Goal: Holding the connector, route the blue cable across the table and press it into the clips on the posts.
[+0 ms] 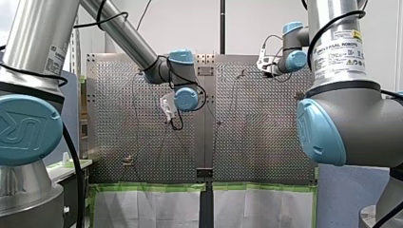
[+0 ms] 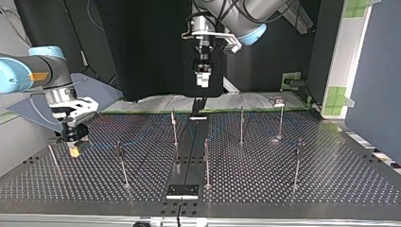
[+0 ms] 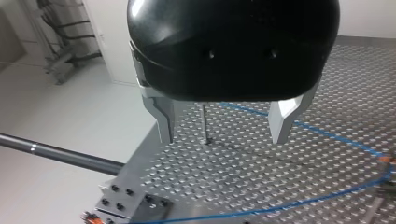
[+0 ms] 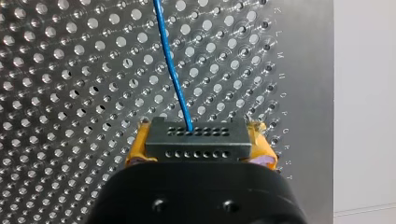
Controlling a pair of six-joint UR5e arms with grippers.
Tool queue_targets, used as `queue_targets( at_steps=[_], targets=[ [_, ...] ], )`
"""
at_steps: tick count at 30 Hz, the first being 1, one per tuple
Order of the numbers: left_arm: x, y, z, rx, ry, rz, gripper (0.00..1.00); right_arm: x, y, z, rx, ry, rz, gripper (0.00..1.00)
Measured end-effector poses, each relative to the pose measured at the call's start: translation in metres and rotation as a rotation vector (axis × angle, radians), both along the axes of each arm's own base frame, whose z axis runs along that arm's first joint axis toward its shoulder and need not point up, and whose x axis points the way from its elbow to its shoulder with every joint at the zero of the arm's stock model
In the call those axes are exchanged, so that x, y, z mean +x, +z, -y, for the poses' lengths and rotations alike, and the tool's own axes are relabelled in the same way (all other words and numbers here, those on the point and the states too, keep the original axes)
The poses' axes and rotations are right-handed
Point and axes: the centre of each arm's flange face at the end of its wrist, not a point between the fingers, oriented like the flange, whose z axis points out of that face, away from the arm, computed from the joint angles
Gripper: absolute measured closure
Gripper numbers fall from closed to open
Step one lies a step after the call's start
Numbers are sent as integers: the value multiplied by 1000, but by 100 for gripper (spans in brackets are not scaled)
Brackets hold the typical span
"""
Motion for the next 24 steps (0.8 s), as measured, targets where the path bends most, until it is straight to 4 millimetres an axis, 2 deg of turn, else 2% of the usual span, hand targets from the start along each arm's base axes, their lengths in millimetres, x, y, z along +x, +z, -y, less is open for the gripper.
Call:
queue_targets(
  at_steps=[15, 24],
  targets=[
    [-37, -54, -30, 85, -40, -100, 0, 6, -2, -6, 21, 12, -4, 100],
    [-56, -78, -48, 130, -46, -151, 0, 12, -1, -10, 24, 22, -4, 100]
  ],
)
